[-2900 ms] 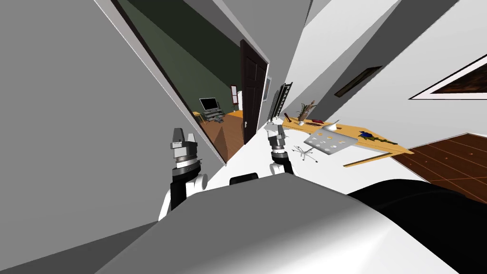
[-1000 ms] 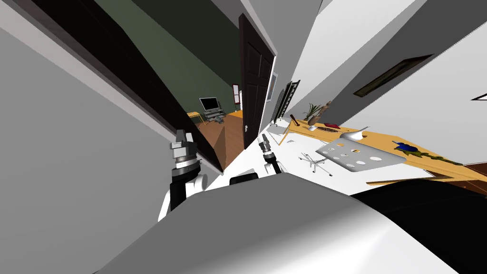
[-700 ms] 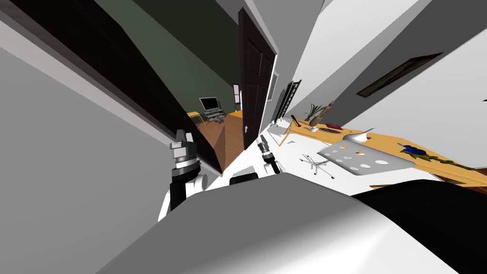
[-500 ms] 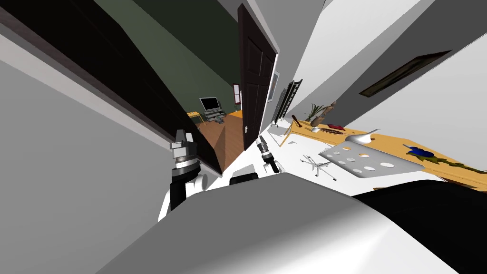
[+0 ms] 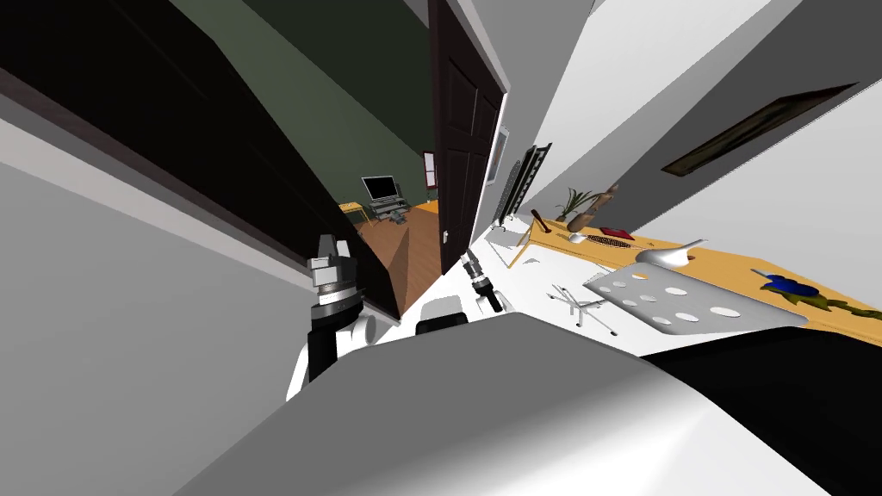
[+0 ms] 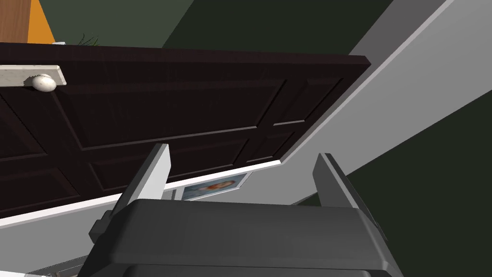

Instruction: Push the door open

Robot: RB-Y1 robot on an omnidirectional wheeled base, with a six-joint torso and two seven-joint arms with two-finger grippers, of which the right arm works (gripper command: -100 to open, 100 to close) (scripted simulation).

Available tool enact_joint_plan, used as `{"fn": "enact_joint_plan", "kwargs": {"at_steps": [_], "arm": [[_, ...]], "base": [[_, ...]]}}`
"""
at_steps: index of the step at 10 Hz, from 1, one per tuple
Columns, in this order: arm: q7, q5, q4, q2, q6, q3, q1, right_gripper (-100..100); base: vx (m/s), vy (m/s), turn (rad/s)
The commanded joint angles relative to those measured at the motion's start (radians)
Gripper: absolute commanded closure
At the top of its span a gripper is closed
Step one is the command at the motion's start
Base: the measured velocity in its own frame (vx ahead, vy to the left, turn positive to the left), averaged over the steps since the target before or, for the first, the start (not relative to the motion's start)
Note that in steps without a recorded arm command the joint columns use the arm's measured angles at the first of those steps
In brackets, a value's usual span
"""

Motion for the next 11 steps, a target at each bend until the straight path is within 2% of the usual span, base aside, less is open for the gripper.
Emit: {"fn": "enact_joint_plan", "kwargs": {"at_steps": [1,11], "arm": [[-0.009,0.010,0.046,-0.003,-0.016,0.003,-0.018,-100],[-0.069,0.074,0.294,-0.027,-0.083,0.021,-0.121,-100]], "base": [[0.100,-0.057,0.024],[0.095,-0.054,0.024]]}}
